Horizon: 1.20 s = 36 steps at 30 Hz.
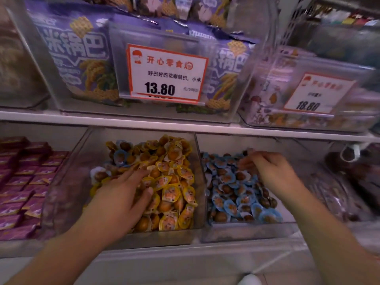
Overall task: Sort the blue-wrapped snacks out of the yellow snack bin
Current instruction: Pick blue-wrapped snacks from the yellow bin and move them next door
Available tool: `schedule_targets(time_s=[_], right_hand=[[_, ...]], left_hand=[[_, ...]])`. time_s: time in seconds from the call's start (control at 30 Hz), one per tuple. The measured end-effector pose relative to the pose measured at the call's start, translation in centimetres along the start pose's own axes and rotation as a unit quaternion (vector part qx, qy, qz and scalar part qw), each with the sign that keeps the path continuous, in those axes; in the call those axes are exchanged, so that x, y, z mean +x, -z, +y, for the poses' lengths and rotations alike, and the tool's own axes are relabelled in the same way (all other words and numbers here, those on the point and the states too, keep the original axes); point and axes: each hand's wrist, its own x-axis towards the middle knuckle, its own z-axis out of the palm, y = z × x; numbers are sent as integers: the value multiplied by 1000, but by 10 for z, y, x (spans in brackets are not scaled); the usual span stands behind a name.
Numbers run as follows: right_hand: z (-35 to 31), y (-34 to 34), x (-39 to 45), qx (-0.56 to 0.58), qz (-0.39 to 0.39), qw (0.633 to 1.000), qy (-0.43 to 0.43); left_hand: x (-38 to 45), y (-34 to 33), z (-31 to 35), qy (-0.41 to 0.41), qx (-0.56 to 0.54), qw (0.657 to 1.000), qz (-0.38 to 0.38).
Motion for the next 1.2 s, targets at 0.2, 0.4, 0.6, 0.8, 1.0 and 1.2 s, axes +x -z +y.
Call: schedule_targets(time_s=[0.2,0.4,0.6,0.8,1.0,1.2], right_hand=[[-41,-59,-30,9,-20,979,203],[-107,-169,-31,-142,-216,919,299],[-118,-266,13,-323,-387,823,263],[-105,-296,41,-387,-357,819,227],[-98,-301,40,-344,-360,827,262],[-88,-299,47,-346,-363,827,252]], left_hand=[[-15,15,1,-56,-5,998,-25],[-45,32,-18,-101,-4,994,35],[-55,65,-53,-43,-50,977,202],[-53,74,-68,31,-98,968,227],[-49,72,-79,56,-122,967,217],[-49,73,-83,73,-130,964,222]])
